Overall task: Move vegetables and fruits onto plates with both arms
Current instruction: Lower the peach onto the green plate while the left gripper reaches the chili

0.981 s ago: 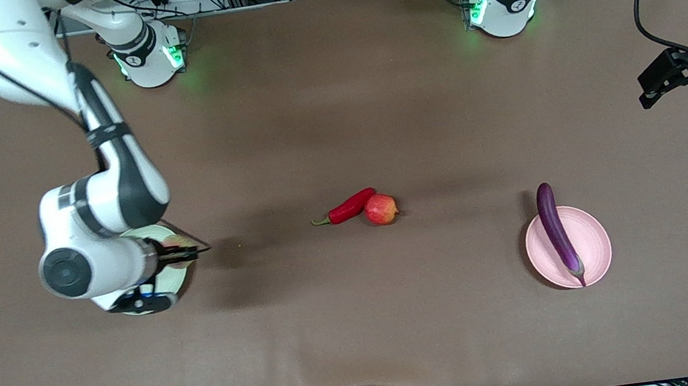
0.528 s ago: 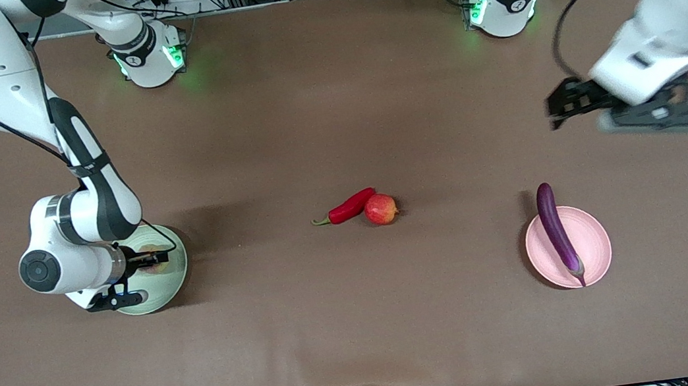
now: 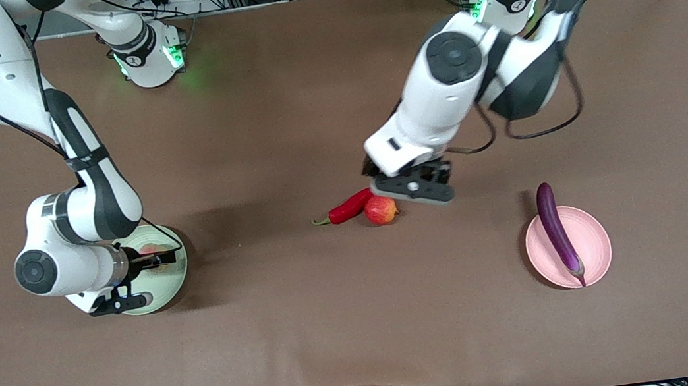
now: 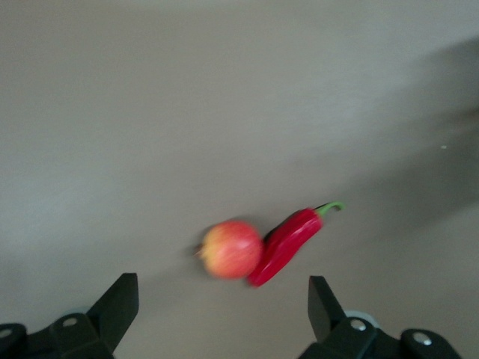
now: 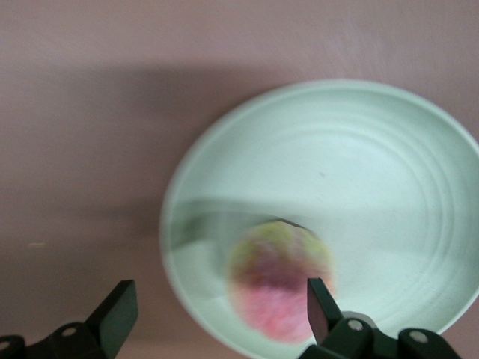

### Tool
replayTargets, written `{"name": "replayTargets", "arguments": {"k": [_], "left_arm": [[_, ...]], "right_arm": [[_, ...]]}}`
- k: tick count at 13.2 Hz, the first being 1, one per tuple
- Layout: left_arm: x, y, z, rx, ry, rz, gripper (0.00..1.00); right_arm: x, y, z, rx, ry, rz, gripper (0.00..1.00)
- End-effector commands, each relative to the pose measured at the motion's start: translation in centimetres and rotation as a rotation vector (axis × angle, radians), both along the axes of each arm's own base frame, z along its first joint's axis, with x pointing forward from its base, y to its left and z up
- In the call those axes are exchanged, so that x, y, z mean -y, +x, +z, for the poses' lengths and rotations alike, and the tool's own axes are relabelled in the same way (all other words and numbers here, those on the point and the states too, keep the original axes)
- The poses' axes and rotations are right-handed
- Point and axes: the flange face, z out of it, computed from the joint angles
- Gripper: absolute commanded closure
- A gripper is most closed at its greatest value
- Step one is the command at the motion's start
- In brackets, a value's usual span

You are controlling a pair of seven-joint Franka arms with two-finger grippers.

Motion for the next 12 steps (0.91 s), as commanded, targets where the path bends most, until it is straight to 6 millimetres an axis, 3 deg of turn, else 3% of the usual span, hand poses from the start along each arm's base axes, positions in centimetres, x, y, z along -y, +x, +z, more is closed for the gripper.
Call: {"name": "replayTargets", "arguments": {"k": [1,4,6,12], "left_arm": [[4.1,0.2,-5.5,0.079,0.006,-0.149,0.00],[5.7,0.2,-13.6,0.089,0.005,-0.292,0.00],[6.7,-0.8,-16.5,0.103,0.039,-0.370,0.00],[8.9,-3.5,-17.3,0.110,0.078,-0.481,0.00]], "right_arm": [[-1.5,1.6,3.1,0.031,0.053,-0.007,0.00],[-3.1,1.5,3.0,0.030,0.051,0.000,0.00],[-3.3,1.5,2.6,0.025,0.049,0.003,0.00],[-4.8,1.4,1.8,0.016,0.044,-0.003,0.00]]}}
